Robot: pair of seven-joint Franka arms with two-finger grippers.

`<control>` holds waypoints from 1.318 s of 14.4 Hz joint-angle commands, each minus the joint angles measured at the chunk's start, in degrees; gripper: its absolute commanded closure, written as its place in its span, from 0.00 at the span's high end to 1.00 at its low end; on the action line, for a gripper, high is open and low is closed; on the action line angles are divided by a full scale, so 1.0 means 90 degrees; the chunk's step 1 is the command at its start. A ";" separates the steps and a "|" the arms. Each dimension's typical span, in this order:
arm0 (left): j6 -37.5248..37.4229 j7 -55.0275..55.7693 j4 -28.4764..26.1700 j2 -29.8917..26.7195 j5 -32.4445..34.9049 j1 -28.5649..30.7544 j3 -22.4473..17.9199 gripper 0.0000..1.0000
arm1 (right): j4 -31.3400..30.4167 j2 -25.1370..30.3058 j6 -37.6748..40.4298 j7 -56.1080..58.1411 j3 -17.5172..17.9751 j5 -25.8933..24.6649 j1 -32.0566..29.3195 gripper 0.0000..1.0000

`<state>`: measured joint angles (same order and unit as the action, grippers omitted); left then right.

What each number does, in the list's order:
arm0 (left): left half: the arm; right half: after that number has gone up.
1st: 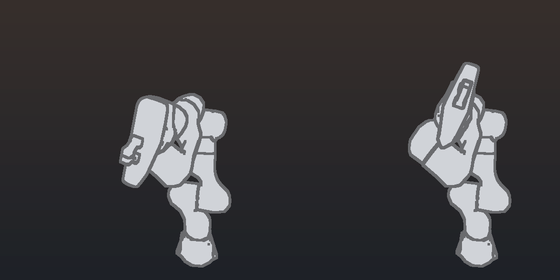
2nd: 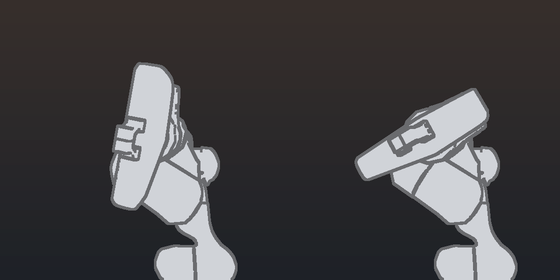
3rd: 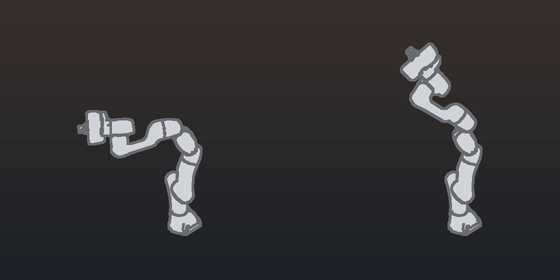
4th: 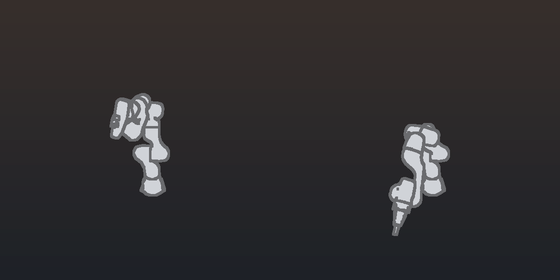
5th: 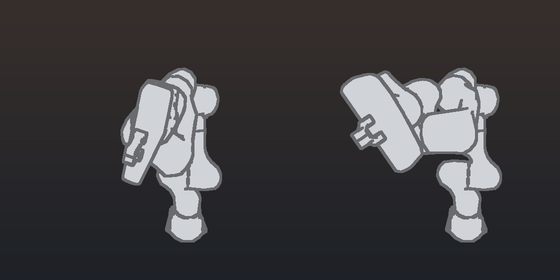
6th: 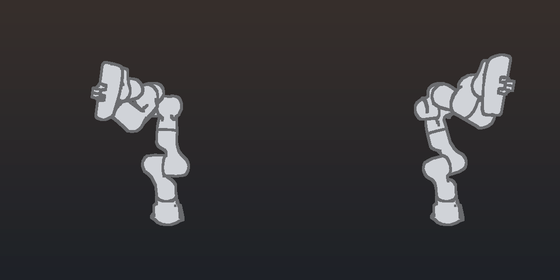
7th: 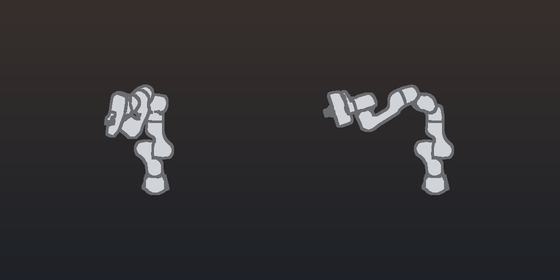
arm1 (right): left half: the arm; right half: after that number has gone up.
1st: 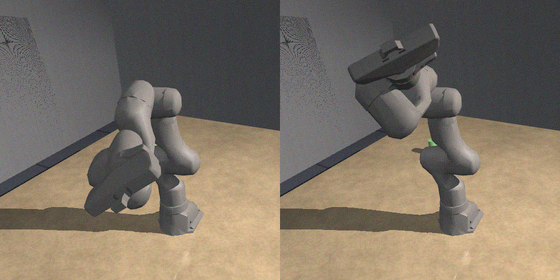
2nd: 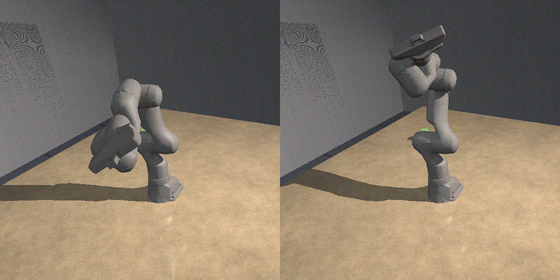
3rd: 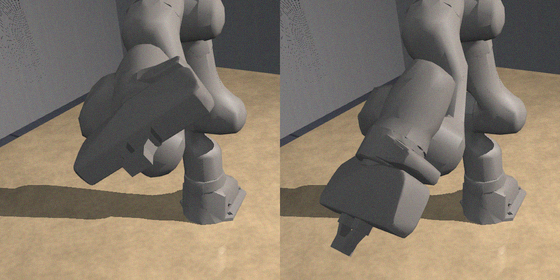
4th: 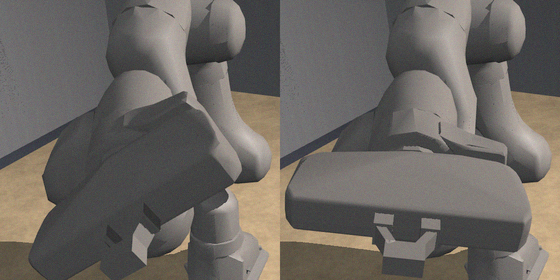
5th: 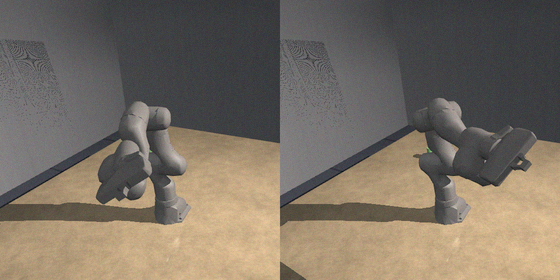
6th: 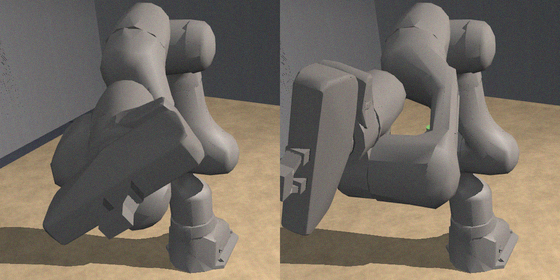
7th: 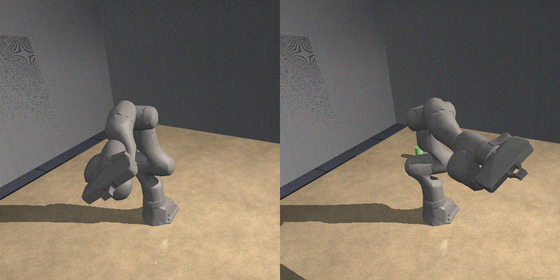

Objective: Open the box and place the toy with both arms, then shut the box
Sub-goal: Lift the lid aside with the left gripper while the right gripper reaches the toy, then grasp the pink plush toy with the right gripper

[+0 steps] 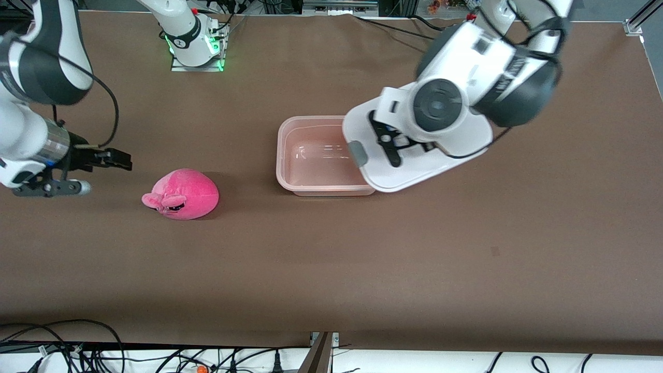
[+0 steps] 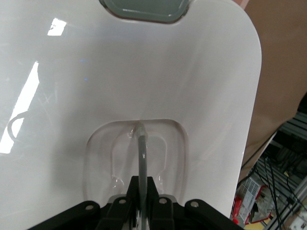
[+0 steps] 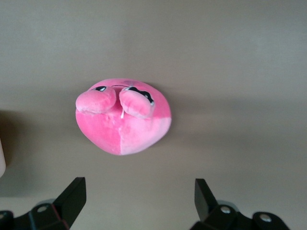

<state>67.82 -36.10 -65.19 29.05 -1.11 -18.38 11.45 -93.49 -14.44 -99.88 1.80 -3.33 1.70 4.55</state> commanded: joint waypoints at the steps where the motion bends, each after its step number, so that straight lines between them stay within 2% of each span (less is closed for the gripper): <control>1: -0.0172 -0.1336 -0.0148 -0.0094 0.0073 0.0751 0.0036 0.00 | 0.0095 -0.0367 -0.0190 0.0055 0.0057 0.0319 0.0032 1.00; 4: -0.0191 -0.2713 -0.0304 -0.0103 0.1261 0.1055 0.0036 0.00 | -0.0235 -0.0544 -0.0648 0.0054 0.0077 0.0349 0.0100 1.00; 6: -0.0124 -0.3330 -0.0354 -0.0094 0.1655 0.1192 0.0026 0.00 | -0.0626 -0.0544 -0.1069 0.0054 0.0087 0.0358 0.0100 1.00; 9: 0.0237 -0.3974 -0.0695 -0.0094 0.1754 0.1583 0.0046 0.00 | -0.1075 -0.0534 -0.1576 0.0054 0.0087 0.0446 0.0100 0.99; 12: 0.0433 -0.4357 -0.0822 -0.0094 0.1754 0.1740 0.0046 0.00 | -0.1525 -0.0524 -0.2162 0.0054 0.0126 0.0446 0.0100 0.91; 13: 0.0491 -0.4416 -0.0948 -0.0123 0.1803 0.1740 0.0075 0.00 | -0.1633 -0.0524 -0.2319 0.0054 0.0136 0.0446 0.0100 0.89; 14: 0.0714 -0.4426 -0.1346 -0.0365 0.1861 0.1740 0.0085 0.00 | -0.1740 -0.0534 -0.2456 0.0054 0.0136 0.0446 0.0100 0.86; 15: 0.1239 -0.4426 -0.2056 -0.0802 0.1852 0.1759 0.0094 0.00 | -0.1867 -0.0534 -0.2602 0.0054 0.0165 0.0446 0.0100 0.81; 17: 0.2313 -0.4407 -0.3579 -0.1788 0.1774 0.1750 0.0094 0.00 | -0.1956 -0.0534 -0.2721 0.0054 0.0204 0.0446 0.0100 0.60; 18: 0.2541 -0.4416 -0.3925 -0.1986 0.1696 0.1750 0.0094 0.00 | -0.1956 -0.0534 -0.2701 0.0074 0.0204 0.0446 0.0100 0.44; 19: 0.2562 -0.4417 -0.3947 -0.1998 0.1686 0.1740 0.0094 0.00 | -0.1946 -0.0534 -0.2682 0.0122 0.0204 0.0446 0.0100 0.26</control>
<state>86.57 -74.30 -90.39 19.16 13.59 -3.11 12.25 -109.47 -20.61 -123.24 1.80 -1.65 4.58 5.45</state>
